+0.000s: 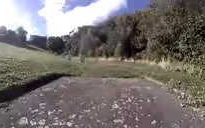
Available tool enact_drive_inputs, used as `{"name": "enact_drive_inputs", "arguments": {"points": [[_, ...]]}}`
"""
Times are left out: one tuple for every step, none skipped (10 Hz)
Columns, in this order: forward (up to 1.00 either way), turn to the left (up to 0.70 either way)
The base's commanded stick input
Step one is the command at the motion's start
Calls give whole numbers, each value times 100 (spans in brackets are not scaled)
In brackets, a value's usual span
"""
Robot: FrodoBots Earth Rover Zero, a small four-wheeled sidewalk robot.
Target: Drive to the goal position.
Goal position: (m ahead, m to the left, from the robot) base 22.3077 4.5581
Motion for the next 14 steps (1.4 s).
{"name": "enact_drive_inputs", "arguments": {"points": [[50, 0], [50, 0], [50, 0], [50, 0], [50, 0], [50, 0], [50, 0], [50, 0], [50, 0], [50, 0], [50, 0], [50, 0], [50, 0], [50, 0]]}}
